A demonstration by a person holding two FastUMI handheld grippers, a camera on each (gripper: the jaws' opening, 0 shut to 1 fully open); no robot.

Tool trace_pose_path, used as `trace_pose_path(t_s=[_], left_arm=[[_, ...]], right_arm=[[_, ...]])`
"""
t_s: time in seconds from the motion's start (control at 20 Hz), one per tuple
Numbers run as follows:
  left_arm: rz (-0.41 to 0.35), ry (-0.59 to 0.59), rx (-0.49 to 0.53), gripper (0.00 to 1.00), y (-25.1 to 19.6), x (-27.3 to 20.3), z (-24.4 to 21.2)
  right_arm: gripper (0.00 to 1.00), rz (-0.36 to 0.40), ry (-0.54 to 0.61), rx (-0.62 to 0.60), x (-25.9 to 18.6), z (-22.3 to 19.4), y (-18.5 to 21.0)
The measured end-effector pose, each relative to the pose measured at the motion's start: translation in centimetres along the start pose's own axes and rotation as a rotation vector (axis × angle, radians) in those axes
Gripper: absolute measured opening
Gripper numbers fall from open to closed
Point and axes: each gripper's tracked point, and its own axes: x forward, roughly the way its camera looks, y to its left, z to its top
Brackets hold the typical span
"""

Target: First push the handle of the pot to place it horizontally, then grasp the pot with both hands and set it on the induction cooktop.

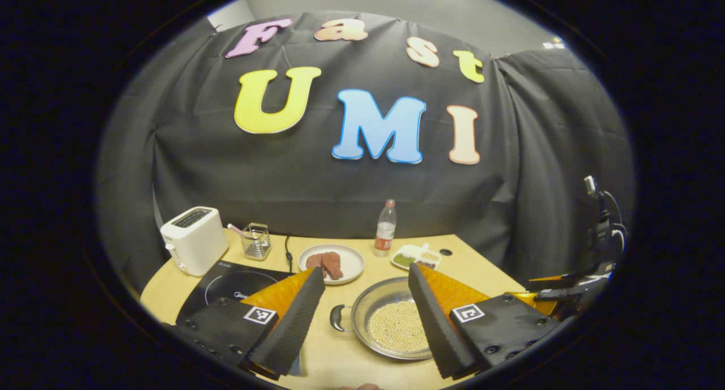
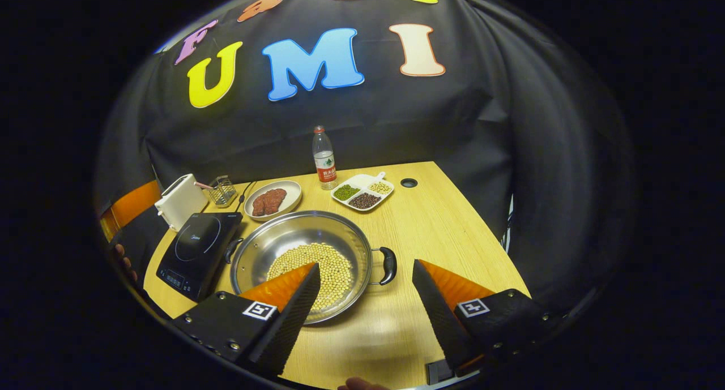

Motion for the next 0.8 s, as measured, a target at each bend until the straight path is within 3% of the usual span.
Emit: trace_pose_path(t_s=[0.3, 0.5, 0.8], left_arm=[[0.036, 0.113, 0.017, 0.96, 1.8, 7.0, -7.2], [0.017, 0.234, 0.011, 0.98, 2.5, 10.6, -12.1], [0.071, 0.304, 0.062, 0.97, 4.6, 13.4, -15.4]], right_arm=[[1.00, -0.031, 0.052, 0.002, 6.3, -2.5, -1.6], [1.00, -0.031, 0.114, 0.003, 9.8, -3.8, -1.9], [1.00, -0.026, 0.194, -0.026, 13.7, -5.3, -1.5]])
